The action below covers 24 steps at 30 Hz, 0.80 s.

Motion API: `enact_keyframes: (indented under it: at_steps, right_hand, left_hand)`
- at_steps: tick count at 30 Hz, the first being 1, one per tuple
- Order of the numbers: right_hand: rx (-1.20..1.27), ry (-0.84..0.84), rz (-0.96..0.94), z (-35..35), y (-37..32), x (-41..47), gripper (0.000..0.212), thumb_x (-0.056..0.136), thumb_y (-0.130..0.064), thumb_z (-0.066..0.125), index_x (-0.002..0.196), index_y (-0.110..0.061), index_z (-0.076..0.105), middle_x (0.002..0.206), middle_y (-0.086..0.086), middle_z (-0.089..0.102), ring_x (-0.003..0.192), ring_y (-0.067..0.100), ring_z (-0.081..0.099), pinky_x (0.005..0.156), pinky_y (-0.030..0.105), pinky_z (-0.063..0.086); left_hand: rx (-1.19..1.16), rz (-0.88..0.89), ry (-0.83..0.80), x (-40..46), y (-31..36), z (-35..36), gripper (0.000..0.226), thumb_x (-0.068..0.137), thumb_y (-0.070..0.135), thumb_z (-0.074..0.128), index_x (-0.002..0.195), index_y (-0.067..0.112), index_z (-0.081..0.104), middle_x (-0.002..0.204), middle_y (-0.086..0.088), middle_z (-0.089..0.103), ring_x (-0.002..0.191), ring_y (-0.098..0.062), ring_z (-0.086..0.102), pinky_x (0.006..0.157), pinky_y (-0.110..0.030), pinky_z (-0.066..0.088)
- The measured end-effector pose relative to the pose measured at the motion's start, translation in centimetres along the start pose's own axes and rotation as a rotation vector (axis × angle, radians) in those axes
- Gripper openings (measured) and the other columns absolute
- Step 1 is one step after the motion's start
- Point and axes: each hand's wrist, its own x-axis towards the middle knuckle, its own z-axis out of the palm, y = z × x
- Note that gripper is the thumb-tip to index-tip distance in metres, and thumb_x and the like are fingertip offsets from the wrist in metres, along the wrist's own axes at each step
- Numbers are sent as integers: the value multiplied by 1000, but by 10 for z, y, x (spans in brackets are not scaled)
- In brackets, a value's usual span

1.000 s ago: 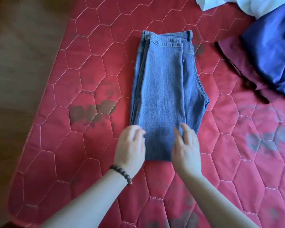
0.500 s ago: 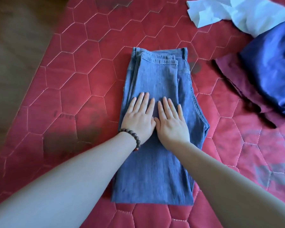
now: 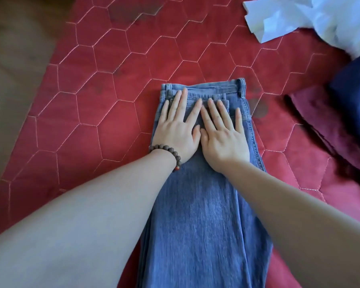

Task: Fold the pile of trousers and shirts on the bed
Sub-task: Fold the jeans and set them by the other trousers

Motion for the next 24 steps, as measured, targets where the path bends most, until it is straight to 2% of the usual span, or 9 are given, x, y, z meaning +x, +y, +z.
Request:
enact_keyframes:
  at_steps: [4, 7, 12, 16, 18, 20, 24]
  right_hand:
    - [23, 10, 191, 3, -2, 8, 56, 99, -47, 11, 152, -36, -1, 162, -2, -8, 148, 15, -12, 117, 51, -13]
    - [10, 27, 217, 7, -3, 10, 57, 98, -48, 13, 152, -37, -3, 162, 0, -7, 148, 18, -10, 116, 52, -11]
    - [5, -52, 194, 6, 2, 16, 59, 96, -50, 8, 151, -37, -9, 162, -1, -12, 148, 19, -14, 116, 51, -14]
    - [27, -181, 145, -4, 9, 23, 60, 97, -50, 7, 150, -35, -14, 160, -1, -20, 146, 19, -20, 115, 52, -16]
    - [-34, -184, 130, -11, 7, 19, 59, 99, -48, 9, 152, -31, -10, 161, 2, -17, 147, 20, -18, 116, 51, -15]
    - [-76, -103, 99, -13, -1, -1, 58, 101, -40, 14, 154, -22, 0, 162, 5, -10, 148, 20, -14, 117, 47, -16]
    - [62, -35, 27, -3, -25, -90, 56, 100, -29, 26, 153, -10, 20, 161, 7, 10, 149, 21, 2, 120, 43, -7]
  left_hand:
    - [17, -75, -21, 0, 1, -3, 73, 94, 45, 27, 155, 11, 7, 161, -18, -4, 149, -29, -7, 121, -45, -2]
    - [49, -119, -24, 3, 1, -1, 79, 92, 50, 28, 153, 4, 8, 161, -19, 0, 149, -31, -4, 121, -44, -1]
    - [45, -104, -102, 10, -5, 1, 84, 90, 55, 27, 154, 6, 2, 161, -16, -5, 149, -31, -7, 121, -47, 2]
    - [15, -75, -177, 15, -9, -7, 80, 93, 58, 27, 154, 18, -5, 161, -12, -15, 147, -29, -16, 120, -48, -8]
    - [111, -102, -151, 7, -1, -14, 70, 97, 56, 20, 154, 23, -4, 161, -11, -13, 148, -27, -16, 117, -53, -11]
    - [158, -95, -105, -17, 14, -14, 63, 100, 50, 15, 154, 22, -1, 162, -8, -10, 148, -25, -14, 116, -55, -12]
    - [85, 64, -151, -102, 35, -9, 59, 100, 40, 19, 155, 21, 8, 163, -8, 2, 150, -24, -1, 119, -51, -2]
